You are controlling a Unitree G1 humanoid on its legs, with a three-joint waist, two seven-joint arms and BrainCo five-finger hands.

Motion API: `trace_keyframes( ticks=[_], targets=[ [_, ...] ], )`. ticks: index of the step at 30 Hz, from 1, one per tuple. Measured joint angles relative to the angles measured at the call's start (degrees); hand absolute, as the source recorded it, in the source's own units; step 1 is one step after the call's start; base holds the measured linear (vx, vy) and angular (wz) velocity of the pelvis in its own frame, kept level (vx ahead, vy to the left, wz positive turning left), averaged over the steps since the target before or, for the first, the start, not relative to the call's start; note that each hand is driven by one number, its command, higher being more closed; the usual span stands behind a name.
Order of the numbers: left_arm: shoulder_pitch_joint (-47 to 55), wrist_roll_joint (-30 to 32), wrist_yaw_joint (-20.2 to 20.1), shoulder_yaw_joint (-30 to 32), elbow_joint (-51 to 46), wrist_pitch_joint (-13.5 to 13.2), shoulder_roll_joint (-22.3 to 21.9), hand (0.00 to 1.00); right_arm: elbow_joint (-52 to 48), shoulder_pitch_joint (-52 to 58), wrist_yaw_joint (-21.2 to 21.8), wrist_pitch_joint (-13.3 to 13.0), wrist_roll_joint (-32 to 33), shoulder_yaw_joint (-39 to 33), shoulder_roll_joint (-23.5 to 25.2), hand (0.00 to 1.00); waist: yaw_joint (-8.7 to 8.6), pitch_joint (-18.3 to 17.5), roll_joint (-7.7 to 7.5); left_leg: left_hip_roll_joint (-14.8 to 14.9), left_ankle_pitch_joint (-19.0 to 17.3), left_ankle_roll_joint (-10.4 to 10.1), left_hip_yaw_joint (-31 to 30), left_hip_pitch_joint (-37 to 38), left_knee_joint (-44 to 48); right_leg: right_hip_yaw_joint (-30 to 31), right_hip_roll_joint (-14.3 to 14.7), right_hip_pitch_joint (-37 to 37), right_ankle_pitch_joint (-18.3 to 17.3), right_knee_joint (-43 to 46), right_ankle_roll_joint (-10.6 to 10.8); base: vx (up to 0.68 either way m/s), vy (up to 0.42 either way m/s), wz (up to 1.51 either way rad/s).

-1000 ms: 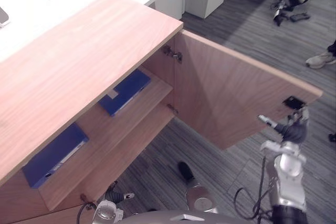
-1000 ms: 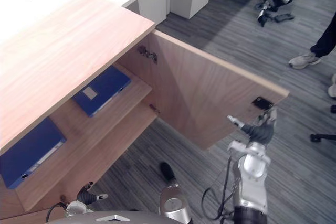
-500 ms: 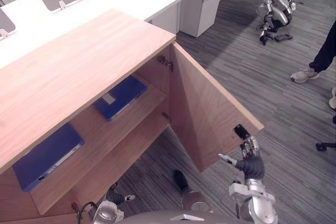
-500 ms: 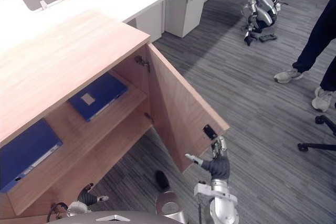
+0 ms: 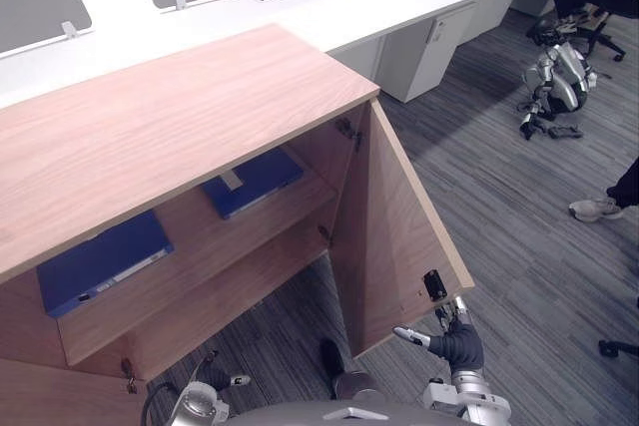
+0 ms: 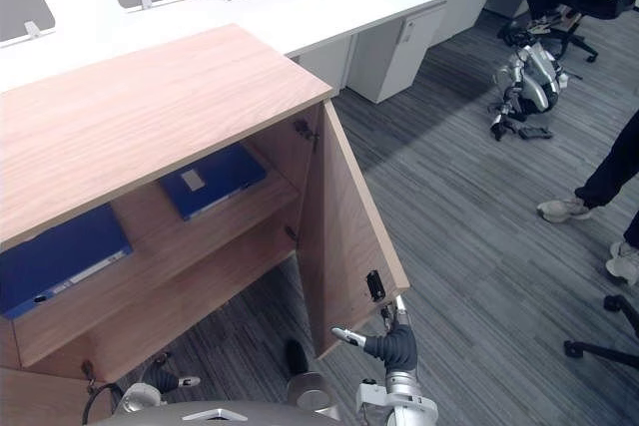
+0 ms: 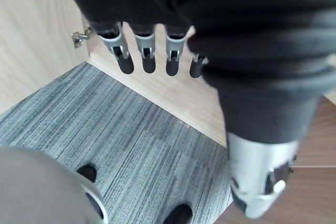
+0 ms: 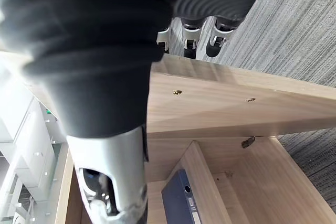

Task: Walk over to the cabinet, pick up the folder, carry it to the office cabinet, place the folder inside the office cabinet, then close the office cabinet door

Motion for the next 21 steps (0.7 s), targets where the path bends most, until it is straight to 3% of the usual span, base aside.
trace_keyframes(
  ticks=[7,12,21],
  targets=[
    [-0.4,-0.1,0.0,0.4,-0.1,0.0,0.2,0.0,0.8,-7.8,2.6,0.3,-1.5,5.4,-0.3,0.0,3.27,-1.2,-1.29,-0.2,3.1,-0.6,-4.4,-0.6,-3.0,-3.4,-0.3,0.5,-0.2,-0.1,0.2,-0.03,-0.06,0.34],
    [-0.4,-0.1,0.0,0.6,-0.2,0.0,0.1,0.0,2.5,-13.2,5.2,-0.6,-1.5,10.0,0.3,0.0,4.58,-1.8,-1.73,-0.3,4.6,-0.9,-6.2,-0.4,-5.2,-5.1,-0.4,1.0,-0.2,-0.7,0.2,-0.02,-0.032,0.22],
    [-0.8,-0.1,0.0,-0.4,-0.2,0.0,0.2,0.0,10.6,-19.6,6.8,-1.9,-1.2,10.1,1.2,0.0,6.25,-2.4,-2.26,-0.3,5.0,-0.6,-7.9,-0.3,-6.1,-6.6,-0.5,2.1,-0.1,-1.5,0.7,0.02,0.009,0.1]
  ],
)
